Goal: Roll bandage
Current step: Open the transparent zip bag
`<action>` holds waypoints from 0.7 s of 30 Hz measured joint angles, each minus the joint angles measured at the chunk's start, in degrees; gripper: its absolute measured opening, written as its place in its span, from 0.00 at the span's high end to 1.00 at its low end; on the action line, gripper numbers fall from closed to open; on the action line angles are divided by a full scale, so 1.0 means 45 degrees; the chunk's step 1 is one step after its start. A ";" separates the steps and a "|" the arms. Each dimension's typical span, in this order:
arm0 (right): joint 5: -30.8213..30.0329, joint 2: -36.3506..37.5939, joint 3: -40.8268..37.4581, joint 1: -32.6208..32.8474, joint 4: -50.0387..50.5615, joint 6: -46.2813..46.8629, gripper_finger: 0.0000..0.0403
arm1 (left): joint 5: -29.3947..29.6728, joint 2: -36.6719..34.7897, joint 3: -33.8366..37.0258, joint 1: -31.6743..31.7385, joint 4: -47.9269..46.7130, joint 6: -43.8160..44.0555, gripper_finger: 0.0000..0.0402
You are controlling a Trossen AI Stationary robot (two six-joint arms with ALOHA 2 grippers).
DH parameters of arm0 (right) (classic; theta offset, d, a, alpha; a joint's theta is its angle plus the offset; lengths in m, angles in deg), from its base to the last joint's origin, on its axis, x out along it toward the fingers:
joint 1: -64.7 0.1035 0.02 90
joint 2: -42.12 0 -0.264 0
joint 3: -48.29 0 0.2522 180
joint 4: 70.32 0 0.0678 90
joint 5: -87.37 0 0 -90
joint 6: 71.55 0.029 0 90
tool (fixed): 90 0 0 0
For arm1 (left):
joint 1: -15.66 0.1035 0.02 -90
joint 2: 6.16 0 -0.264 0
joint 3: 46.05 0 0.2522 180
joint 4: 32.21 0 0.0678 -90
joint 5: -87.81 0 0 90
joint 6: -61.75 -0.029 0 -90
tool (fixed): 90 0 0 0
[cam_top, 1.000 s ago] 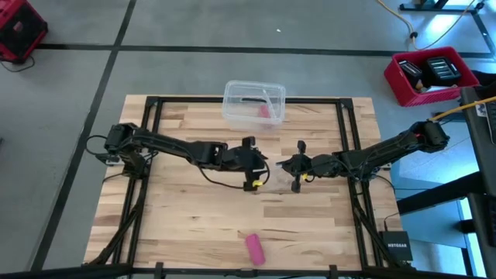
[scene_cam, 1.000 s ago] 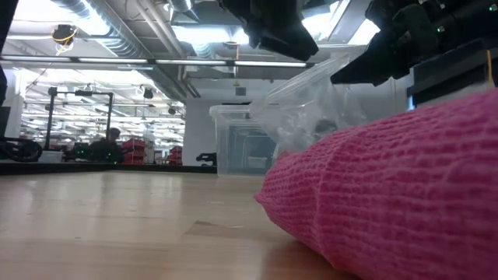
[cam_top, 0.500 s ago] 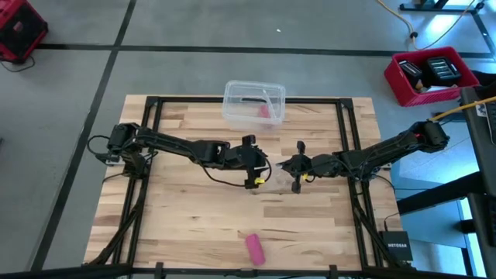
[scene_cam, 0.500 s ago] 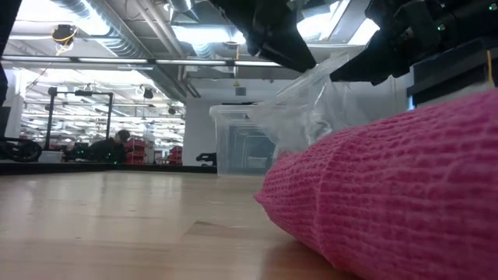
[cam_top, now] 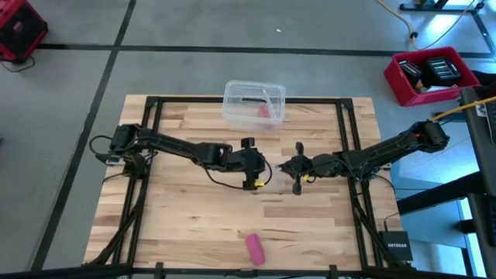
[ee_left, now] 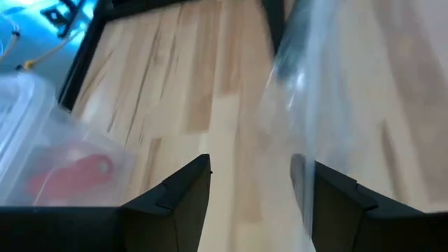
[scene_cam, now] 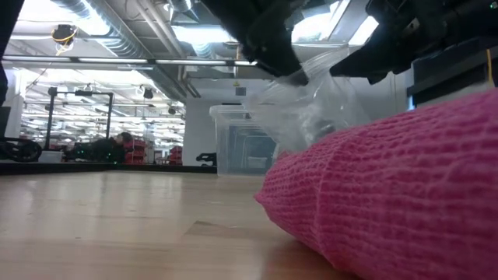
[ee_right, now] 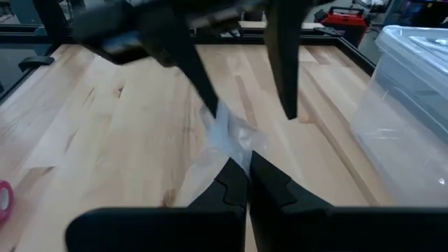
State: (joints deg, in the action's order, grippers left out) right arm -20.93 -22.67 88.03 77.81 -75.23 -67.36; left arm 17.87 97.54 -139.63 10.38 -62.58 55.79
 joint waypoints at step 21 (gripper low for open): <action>-0.0161 0.0035 -0.0004 0.0000 -0.0173 0.0141 0.98 | -0.0760 0.0153 0.0005 -0.0088 -0.1549 -0.0123 0.98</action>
State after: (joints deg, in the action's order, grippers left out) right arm -21.65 -22.52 88.01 77.81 -76.01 -66.73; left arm 14.45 98.23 -139.60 9.99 -69.55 55.24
